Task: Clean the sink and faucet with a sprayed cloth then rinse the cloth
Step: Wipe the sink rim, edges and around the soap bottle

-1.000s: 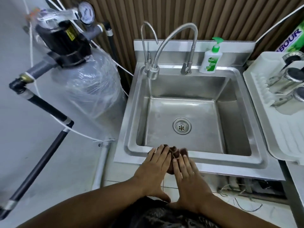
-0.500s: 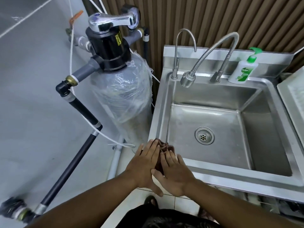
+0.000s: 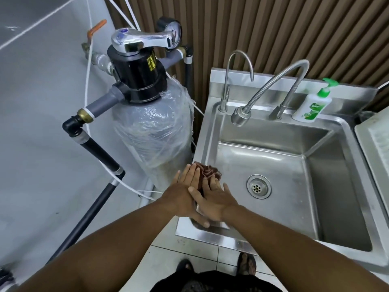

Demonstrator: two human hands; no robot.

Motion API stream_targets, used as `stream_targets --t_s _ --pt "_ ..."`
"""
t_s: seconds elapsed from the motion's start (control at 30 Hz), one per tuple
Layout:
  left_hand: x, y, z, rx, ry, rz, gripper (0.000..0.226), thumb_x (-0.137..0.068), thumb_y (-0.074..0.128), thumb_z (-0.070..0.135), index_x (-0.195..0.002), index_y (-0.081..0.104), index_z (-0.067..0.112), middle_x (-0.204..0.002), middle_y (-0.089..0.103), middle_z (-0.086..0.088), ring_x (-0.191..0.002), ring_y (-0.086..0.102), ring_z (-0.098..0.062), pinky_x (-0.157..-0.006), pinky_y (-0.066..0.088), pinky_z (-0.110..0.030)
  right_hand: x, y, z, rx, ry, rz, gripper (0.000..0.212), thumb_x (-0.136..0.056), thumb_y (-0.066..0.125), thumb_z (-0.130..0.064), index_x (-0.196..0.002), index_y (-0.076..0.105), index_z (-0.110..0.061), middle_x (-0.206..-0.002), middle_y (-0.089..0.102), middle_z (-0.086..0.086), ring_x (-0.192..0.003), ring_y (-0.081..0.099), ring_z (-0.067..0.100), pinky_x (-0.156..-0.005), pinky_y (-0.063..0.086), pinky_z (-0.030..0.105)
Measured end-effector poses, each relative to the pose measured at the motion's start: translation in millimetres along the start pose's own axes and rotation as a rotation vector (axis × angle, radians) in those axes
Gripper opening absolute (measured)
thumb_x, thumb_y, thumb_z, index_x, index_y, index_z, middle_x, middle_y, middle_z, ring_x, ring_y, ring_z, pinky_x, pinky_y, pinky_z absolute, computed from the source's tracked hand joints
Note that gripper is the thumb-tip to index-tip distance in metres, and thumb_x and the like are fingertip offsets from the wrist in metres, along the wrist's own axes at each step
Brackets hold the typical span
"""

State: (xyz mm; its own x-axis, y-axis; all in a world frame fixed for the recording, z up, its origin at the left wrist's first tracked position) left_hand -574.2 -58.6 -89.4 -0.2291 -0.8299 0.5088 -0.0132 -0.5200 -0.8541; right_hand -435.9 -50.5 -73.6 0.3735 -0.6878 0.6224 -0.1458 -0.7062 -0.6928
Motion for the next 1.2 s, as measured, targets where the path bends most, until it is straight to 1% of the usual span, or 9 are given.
stream_targets --t_s 0.2,0.33,0.43,0.5,0.9,1.03,1.1,1.17,1.2 --pt "-32.7 -18.4 11.9 0.009 -0.185 -0.014 0.164 -0.048 0.066 0.092 -0.148 -0.038 0.013 -0.154 -0.046 -0.005 -0.141 -0.044 -0.022 -0.122 -0.015 -0.046 -27.5 -30.8 1.5 -0.018 0.027 0.006 0.091 -0.093 0.001 -0.076 -0.159 -0.011 -0.015 -0.166 -0.016 0.014 -0.154 -0.014 0.022 -0.124 -0.01 0.043" --pt "-50.6 -27.0 18.6 -0.003 -0.259 0.015 0.153 -0.053 0.055 0.096 -0.146 -0.04 0.02 -0.157 -0.044 -0.007 -0.144 -0.041 -0.024 -0.123 -0.012 -0.047 -49.4 -44.0 3.9 -0.08 0.021 0.011 0.089 -0.092 0.0 -0.076 -0.159 -0.013 -0.019 -0.167 -0.015 0.013 -0.154 -0.014 0.019 -0.124 -0.009 0.041" --pt "-61.4 -31.2 23.6 -0.013 -0.281 0.031 0.131 -0.07 0.05 0.087 -0.146 -0.038 0.025 -0.158 -0.041 -0.009 -0.147 -0.036 -0.028 -0.123 -0.008 -0.049 -58.9 -51.0 6.9 -0.099 0.024 0.014 0.088 -0.092 -0.001 -0.076 -0.159 -0.012 -0.02 -0.167 -0.013 0.012 -0.154 -0.014 0.019 -0.125 -0.008 0.041" --pt "-63.4 -29.6 24.1 0.003 -0.305 0.059 0.124 -0.078 0.048 0.079 -0.154 -0.029 0.019 -0.161 -0.036 -0.011 -0.149 -0.032 -0.028 -0.124 -0.006 -0.049 -59.0 -52.3 9.1 -0.097 0.013 0.02 0.086 -0.093 0.001 -0.075 -0.159 -0.013 -0.021 -0.167 -0.015 0.013 -0.155 -0.013 0.02 -0.125 -0.007 0.041" --pt "-4.7 6.7 31.3 0.129 -0.25 0.093 0.103 -0.095 0.045 0.052 -0.153 -0.029 0.009 -0.156 -0.042 -0.005 -0.151 -0.029 -0.026 -0.125 -0.01 -0.041 -5.8 -7.5 21.4 -0.026 -0.123 -0.018 0.092 -0.091 0.003 -0.078 -0.16 -0.009 -0.019 -0.167 -0.016 0.012 -0.155 -0.009 0.026 -0.126 -0.004 0.041" --pt "18.2 18.8 37.6 0.165 -0.253 0.154 0.093 -0.097 0.037 0.053 -0.157 -0.016 0.006 -0.166 -0.02 -0.012 -0.156 -0.009 -0.028 -0.127 0.003 -0.037 13.4 1.4 26.2 -0.082 -0.164 -0.083 0.085 -0.094 0.007 -0.076 -0.162 0.003 -0.024 -0.168 -0.01 0.009 -0.156 0.0 0.029 -0.126 0.002 0.04" --pt "27.3 23.4 38.2 0.2 -0.255 0.263 0.084 -0.096 0.038 0.05 -0.159 0.01 0.003 -0.168 0.006 -0.017 -0.153 0.019 -0.034 -0.124 0.023 -0.038 21.9 -4.2 30.5 -0.077 -0.222 -0.096 0.07 -0.1 0.011 -0.066 -0.16 0.019 -0.029 -0.169 0.006 0.01 -0.153 0.016 0.029 -0.124 0.013 0.044" --pt "31.7 26.4 40.1 0.143 -0.231 0.361 0.078 -0.09 0.034 0.053 -0.148 0.045 0.003 -0.155 0.042 -0.021 -0.131 0.05 -0.039 -0.105 0.047 -0.043 28.1 -13.7 39.6 -0.109 -0.254 -0.123 0.052 -0.106 0.02 -0.046 -0.152 0.037 -0.029 -0.162 0.029 0.011 -0.142 0.036 0.031 -0.114 0.03 0.045" --pt "31.4 25.3 41.2 0.116 -0.217 0.421 0.072 -0.087 0.036 0.055 -0.137 0.06 0.008 -0.143 0.055 -0.016 -0.117 0.057 -0.035 -0.093 0.051 -0.042 30.2 -19.5 45.6 -0.142 -0.262 -0.127 0.049 -0.104 0.026 -0.039 -0.151 0.039 -0.031 -0.158 0.037 0.009 -0.137 0.042 0.031 -0.11 0.036 0.042"
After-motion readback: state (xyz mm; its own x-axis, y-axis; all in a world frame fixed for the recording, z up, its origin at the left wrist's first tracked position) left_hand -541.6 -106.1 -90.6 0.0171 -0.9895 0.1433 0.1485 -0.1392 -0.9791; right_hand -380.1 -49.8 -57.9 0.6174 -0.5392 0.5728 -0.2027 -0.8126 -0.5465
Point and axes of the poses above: each hand's wrist, its own x-axis away from the middle knuckle, its own y-axis out of the palm, z = x × y, the point moved 1 cm from there along -x, towards the middle knuckle
